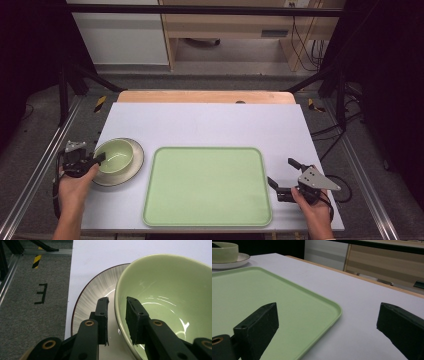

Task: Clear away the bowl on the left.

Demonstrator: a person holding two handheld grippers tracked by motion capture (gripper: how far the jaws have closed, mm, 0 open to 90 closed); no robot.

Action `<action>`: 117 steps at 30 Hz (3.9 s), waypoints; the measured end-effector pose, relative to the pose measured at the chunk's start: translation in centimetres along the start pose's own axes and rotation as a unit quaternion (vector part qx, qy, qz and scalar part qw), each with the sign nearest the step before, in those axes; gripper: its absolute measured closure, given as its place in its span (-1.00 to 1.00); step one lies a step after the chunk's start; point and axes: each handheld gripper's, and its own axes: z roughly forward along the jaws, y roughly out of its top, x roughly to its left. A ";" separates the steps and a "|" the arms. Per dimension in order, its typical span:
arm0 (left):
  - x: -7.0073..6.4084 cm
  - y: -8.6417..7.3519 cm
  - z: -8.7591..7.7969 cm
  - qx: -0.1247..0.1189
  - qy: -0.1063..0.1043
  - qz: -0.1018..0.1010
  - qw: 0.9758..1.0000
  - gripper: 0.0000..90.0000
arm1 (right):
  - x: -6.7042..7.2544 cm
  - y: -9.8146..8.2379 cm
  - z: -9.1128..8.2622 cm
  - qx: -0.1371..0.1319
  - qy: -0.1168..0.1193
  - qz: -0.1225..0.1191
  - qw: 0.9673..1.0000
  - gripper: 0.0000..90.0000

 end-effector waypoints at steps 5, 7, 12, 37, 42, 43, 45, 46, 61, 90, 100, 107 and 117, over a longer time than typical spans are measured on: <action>0.0 0.0 0.0 0.002 0.000 -0.001 1.000 0.63 | 0.0 0.0 0.0 0.001 0.000 0.000 1.000 -0.91; 0.0 0.0 0.0 0.002 -0.002 -0.002 1.000 0.65 | 0.0 0.0 0.0 0.000 0.000 -0.001 1.000 -0.91; 0.0 0.0 0.1 0.005 -0.003 -0.001 1.000 0.67 | 0.0 0.0 0.1 0.002 0.001 -0.001 1.000 -0.91; 0.2 0.1 -0.1 -0.001 -0.024 -0.018 1.000 0.83 | 0.0 0.0 0.0 0.001 0.000 0.000 1.000 -0.91; 0.3 0.2 -0.4 -0.007 -0.046 -0.029 0.998 0.85 | 0.0 0.0 0.0 0.001 -0.001 0.000 1.000 -0.91; 0.2 0.2 -0.4 -0.006 -0.047 -0.029 0.998 0.85 | 0.0 0.0 0.0 0.001 -0.001 0.000 1.000 -0.91; 0.1 0.3 -0.4 -0.007 -0.051 -0.029 0.998 0.84 | 0.0 0.0 0.0 0.001 0.000 0.000 1.000 -0.91; 0.0 0.4 -0.5 -0.007 -0.056 -0.028 0.998 0.84 | 0.0 0.0 0.0 0.001 -0.001 0.000 1.000 -0.91; -1.9 1.3 -1.3 -0.017 -0.080 -0.018 0.997 0.82 | -0.2 0.1 -0.2 -0.003 -0.001 -0.002 1.000 -0.90; -5.6 2.3 -2.1 -0.030 -0.135 0.005 0.990 0.82 | -0.4 0.2 -0.7 -0.005 -0.005 -0.006 1.000 -0.90; -7.4 2.6 -2.3 -0.029 -0.152 0.022 0.988 0.82 | -0.3 0.2 -0.7 -0.004 -0.005 -0.005 1.000 -0.90; -8.5 2.6 -2.1 -0.026 -0.166 0.034 0.985 0.82 | -0.4 0.2 -0.7 -0.005 -0.006 -0.006 1.000 -0.90; -9.2 2.6 -2.1 -0.027 -0.171 0.039 0.984 0.82 | -0.4 0.2 -0.7 -0.004 -0.006 -0.005 1.000 -0.90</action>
